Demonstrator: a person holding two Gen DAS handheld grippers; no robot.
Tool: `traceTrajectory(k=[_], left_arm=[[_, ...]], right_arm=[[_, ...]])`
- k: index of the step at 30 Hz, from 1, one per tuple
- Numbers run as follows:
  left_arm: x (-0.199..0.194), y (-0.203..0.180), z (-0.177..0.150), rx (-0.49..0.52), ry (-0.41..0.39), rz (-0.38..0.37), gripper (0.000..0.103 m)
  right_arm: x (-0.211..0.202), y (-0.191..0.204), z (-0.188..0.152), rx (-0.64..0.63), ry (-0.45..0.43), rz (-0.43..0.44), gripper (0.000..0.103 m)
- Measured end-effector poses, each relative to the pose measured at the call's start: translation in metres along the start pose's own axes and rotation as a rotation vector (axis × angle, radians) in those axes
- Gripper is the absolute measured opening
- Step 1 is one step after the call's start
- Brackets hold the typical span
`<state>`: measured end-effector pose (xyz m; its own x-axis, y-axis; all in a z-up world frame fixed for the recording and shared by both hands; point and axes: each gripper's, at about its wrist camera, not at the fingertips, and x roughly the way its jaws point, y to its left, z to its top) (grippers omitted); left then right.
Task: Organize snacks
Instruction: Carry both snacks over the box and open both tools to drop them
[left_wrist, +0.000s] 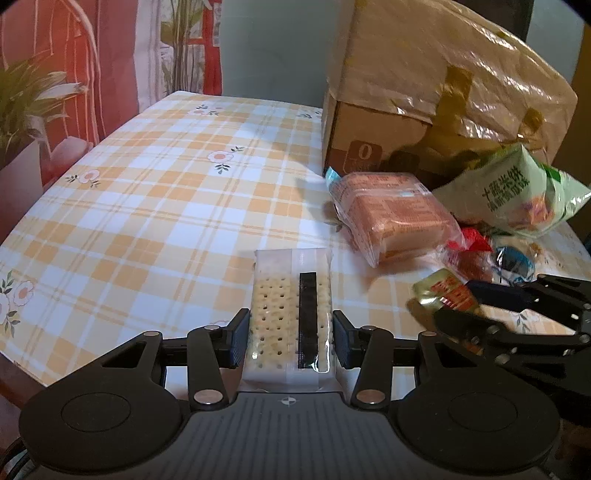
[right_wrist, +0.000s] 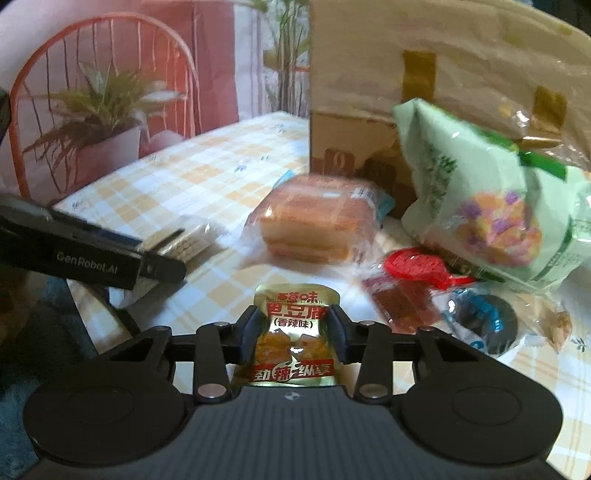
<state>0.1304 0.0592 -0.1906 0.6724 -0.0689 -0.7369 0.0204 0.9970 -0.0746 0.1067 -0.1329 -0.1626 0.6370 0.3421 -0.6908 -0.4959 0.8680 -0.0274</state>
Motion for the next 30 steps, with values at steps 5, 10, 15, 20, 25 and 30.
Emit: traceTrajectory(k=[5,10,15,20,25,30], left_arm=[[-0.008,0.001,0.004,-0.017,-0.040,0.000,0.048],[-0.023,-0.002,0.011,-0.022,-0.098,-0.043,0.048],[-0.042,-0.007,0.028,-0.014,-0.162,-0.055,0.048],[-0.067,-0.018,0.064,0.033,-0.268,-0.079,0.049],[-0.080,-0.035,0.117,0.076,-0.347,-0.127,0.049],[-0.077,-0.059,0.170,0.092,-0.393,-0.179,0.049]], right_arm=[[-0.014,-0.003,0.006,0.010,-0.079,0.003,0.042],[-0.026,-0.006,0.014,0.015,-0.140,-0.006,0.042],[-0.045,-0.008,0.024,-0.008,-0.236,-0.020,0.042],[-0.072,-0.017,0.045,-0.015,-0.353,-0.046,0.043],[-0.095,-0.049,0.081,0.069,-0.454,-0.046,0.043],[-0.106,-0.082,0.122,0.070,-0.538,-0.105,0.043]])
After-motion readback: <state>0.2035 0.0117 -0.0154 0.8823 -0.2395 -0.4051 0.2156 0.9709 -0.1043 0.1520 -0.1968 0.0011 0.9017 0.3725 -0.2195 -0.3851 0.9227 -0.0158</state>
